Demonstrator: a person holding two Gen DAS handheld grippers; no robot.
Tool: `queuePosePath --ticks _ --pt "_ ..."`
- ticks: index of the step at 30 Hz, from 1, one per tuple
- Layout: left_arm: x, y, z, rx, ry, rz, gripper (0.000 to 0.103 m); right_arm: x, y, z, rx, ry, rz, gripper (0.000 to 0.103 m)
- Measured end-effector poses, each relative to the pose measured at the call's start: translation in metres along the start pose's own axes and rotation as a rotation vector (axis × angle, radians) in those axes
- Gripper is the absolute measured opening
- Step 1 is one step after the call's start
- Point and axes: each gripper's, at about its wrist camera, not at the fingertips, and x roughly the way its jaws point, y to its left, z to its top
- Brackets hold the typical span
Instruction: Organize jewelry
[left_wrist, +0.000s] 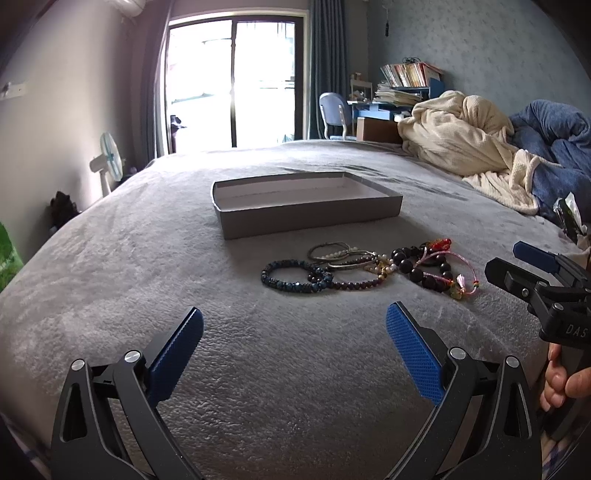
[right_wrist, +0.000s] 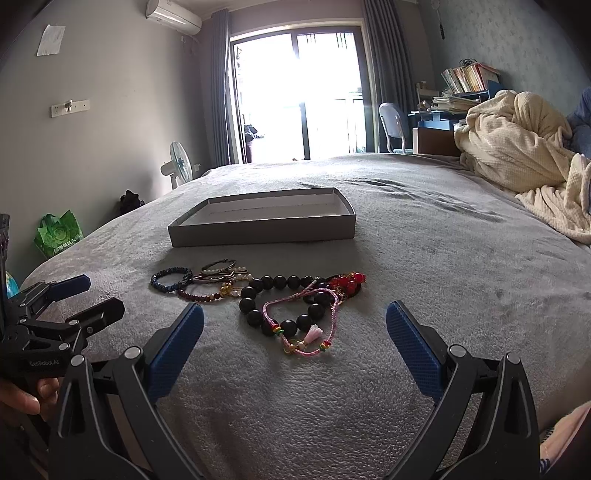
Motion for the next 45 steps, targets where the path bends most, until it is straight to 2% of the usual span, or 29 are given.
queuePosePath --ticks 17,23,26,32,35,38,40,45 --pt "0.005 -0.001 0.004 -0.001 0.027 -0.006 0.098 0.004 -0.003 0.002 0.02 0.015 -0.006 0.098" --pt "0.005 0.0 0.001 -0.007 0.02 0.012 0.098 0.005 -0.004 0.002 0.024 0.017 -0.006 0.098" --pt "0.006 0.001 0.002 -0.017 0.038 -0.009 0.098 0.005 -0.005 0.002 0.028 0.019 -0.006 0.098" --pt "0.006 -0.003 0.007 0.025 0.052 -0.044 0.098 0.007 -0.009 0.004 0.047 0.033 -0.009 0.098" --pt "0.009 -0.003 0.014 0.025 0.058 -0.074 0.095 0.008 -0.013 0.005 0.068 0.038 -0.007 0.098" --pt "0.016 -0.004 0.023 0.034 0.073 -0.101 0.082 0.009 -0.018 0.006 0.094 0.049 -0.01 0.097" --pt "0.021 -0.005 0.027 0.04 0.091 -0.114 0.072 0.013 -0.022 0.006 0.113 0.066 -0.016 0.089" --pt "0.042 -0.003 0.037 0.04 0.146 -0.104 0.068 0.024 -0.034 0.008 0.167 0.118 -0.017 0.083"
